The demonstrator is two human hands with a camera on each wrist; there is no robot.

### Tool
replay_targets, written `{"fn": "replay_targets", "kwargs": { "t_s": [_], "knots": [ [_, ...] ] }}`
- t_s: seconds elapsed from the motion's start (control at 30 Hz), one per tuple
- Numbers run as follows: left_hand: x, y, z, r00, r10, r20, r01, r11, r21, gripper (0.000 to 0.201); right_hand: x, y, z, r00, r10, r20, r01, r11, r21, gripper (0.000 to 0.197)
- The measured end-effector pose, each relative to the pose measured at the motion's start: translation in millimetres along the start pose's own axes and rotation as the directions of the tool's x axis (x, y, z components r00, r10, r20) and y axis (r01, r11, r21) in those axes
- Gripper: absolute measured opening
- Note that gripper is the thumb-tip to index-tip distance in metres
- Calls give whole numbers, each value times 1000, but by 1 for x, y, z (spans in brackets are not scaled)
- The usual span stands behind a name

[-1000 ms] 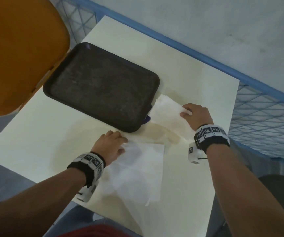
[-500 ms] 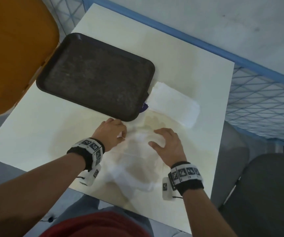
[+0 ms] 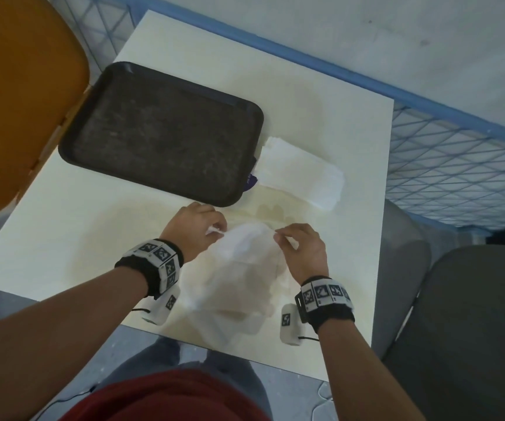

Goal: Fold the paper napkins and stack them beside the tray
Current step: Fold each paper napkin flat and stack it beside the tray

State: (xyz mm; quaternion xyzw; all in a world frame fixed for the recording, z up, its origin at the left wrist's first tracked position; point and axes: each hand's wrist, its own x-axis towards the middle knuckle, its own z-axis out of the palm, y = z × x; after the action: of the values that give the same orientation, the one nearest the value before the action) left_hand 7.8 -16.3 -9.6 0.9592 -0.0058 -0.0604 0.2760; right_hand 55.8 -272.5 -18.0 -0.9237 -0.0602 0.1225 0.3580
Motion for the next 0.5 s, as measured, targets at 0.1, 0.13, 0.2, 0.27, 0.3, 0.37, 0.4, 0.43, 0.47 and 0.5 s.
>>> {"fn": "replay_targets", "kwargs": {
  "t_s": [0.1,0.13,0.2,0.27,0.3,0.37,0.4,0.43,0.47,0.5],
  "knots": [
    [-4,4,-6,1000,18,-22,-18,999,-36,10,-5,-3,-6,1000,10,-21,-10,1000,21,31],
    [-5,6,-8,999,35,-10,-36,997,-70,10,-7,-5,-10,1000,27,9,-27,999,31,50],
    [-7,14,-16,996,88,32,-82,985,-150,9,-10,-9,-15,993,86,82,-91,994,65,93],
    [-11,24,-26,990,126,56,-111,968,-226,9,-14,-10,-17,982,133,134,-150,981,124,115],
    [-12,29,-31,990,128,54,-109,958,-264,12,-16,-9,-16,979,141,145,-163,974,154,116],
    [-14,37,-40,995,99,33,-82,934,-347,17,-20,-8,-15,977,146,155,-180,956,232,92],
    [-13,40,-44,997,70,14,-59,919,-391,19,-22,-8,-17,975,167,149,-204,937,282,71],
    [-12,43,-47,1000,27,-11,-29,899,-437,22,-24,-11,-19,972,193,133,-227,914,336,52],
    [-10,45,-48,999,-31,-37,9,876,-483,28,-26,-12,-20,971,209,114,-238,891,388,38],
    [-8,47,-50,994,-95,-54,53,852,-521,39,-28,-14,-21,971,213,104,-238,866,440,30]
  ]
}}
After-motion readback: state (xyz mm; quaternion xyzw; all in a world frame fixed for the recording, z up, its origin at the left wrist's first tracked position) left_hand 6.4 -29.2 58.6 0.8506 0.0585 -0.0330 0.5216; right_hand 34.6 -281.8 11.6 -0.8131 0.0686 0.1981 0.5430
